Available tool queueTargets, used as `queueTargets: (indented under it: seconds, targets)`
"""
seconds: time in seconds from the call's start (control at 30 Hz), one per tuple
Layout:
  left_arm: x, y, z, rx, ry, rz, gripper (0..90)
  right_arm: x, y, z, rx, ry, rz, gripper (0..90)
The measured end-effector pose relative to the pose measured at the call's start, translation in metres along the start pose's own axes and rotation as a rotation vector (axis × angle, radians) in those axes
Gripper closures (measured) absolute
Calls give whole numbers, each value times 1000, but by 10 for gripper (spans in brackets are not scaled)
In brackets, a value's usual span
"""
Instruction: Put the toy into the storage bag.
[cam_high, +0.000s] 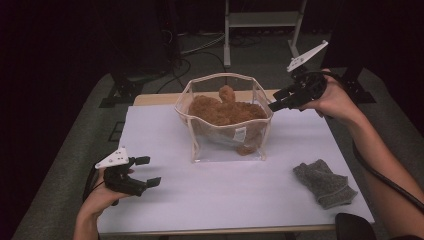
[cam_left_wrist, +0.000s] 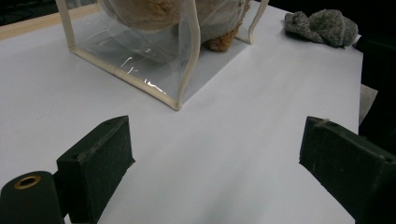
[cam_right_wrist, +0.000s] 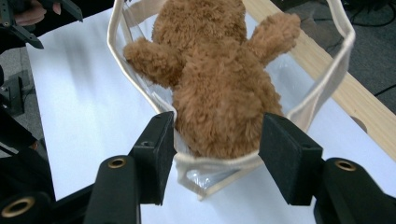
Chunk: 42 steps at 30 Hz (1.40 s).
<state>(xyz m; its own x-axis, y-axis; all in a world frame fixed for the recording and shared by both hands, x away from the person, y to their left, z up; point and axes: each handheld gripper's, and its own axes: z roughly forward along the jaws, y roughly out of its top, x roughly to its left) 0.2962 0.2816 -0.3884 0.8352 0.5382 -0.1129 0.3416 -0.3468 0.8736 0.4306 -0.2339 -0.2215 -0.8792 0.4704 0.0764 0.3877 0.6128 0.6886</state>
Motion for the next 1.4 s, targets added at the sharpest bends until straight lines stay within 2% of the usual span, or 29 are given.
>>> queueTargets:
  seconds: [0.33, 0.6, 0.97, 1.4]
  targets:
    - [-1, 0, -1, -4, 6, -4, 85, 0, -25, -11, -17, -7, 36, 432]
    - [-2, 1, -2, -3, 6, 3, 86, -3, -52, -12, -23, -7, 74, 430]
    - [-2, 0, 0, 1, 9, 0, 86, -8, -84, -6, -28, 6, 127, 428]
    - [-3, 0, 1, 3, 10, -1, 86, -10, -107, 1, -32, 9, 163, 422]
